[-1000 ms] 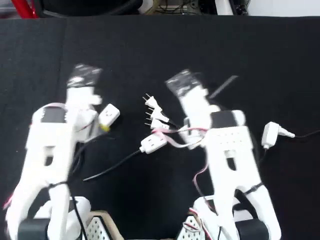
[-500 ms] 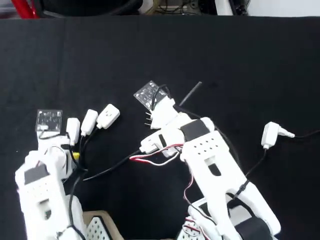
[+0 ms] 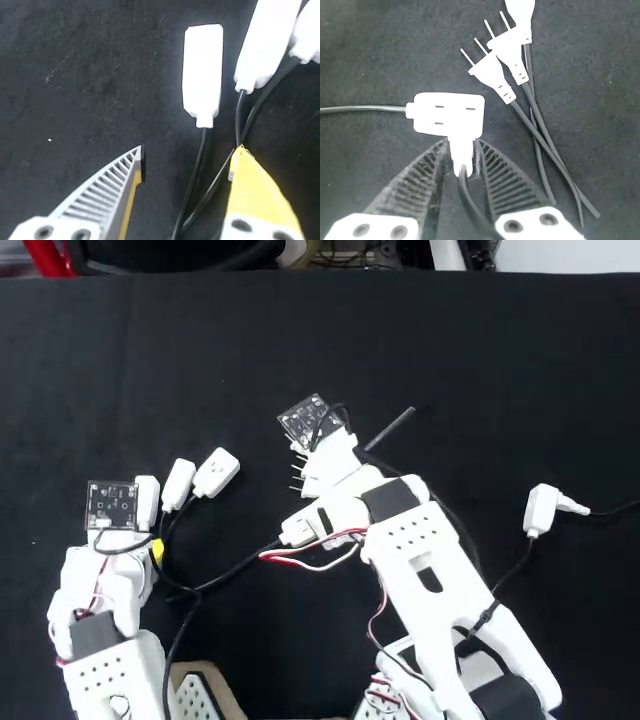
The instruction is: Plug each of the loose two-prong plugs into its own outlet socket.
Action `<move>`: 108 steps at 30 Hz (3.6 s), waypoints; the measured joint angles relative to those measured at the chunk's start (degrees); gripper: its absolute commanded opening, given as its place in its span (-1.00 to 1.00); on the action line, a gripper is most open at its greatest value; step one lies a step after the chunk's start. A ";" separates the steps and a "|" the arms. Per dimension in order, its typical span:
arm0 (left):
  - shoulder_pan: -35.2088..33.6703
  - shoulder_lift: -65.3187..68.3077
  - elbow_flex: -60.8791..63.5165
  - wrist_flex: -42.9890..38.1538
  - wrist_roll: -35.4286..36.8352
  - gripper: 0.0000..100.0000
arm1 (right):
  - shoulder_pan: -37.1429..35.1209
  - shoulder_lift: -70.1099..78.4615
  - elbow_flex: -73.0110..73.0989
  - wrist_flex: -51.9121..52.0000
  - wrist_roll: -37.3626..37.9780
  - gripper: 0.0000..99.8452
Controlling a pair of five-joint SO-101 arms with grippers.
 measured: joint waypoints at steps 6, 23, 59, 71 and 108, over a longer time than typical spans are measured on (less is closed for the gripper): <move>0.00 -6.15 -0.09 3.60 0.00 -0.45 | -2.73 0.00 0.00 2.90 0.00 -0.98; 0.00 -6.33 -0.09 3.60 0.00 -0.45 | 1.05 0.00 0.70 -2.11 0.00 -0.98; 0.00 -6.33 -0.09 3.60 0.00 -0.45 | 1.05 8.70 2.46 -8.97 -0.18 -0.98; 0.00 -6.33 0.00 3.60 0.00 -0.45 | 1.05 9.85 2.29 -7.74 0.00 -0.98; 0.00 -6.33 0.00 3.60 0.00 -0.45 | -8.70 17.58 -1.23 -6.51 0.18 -0.34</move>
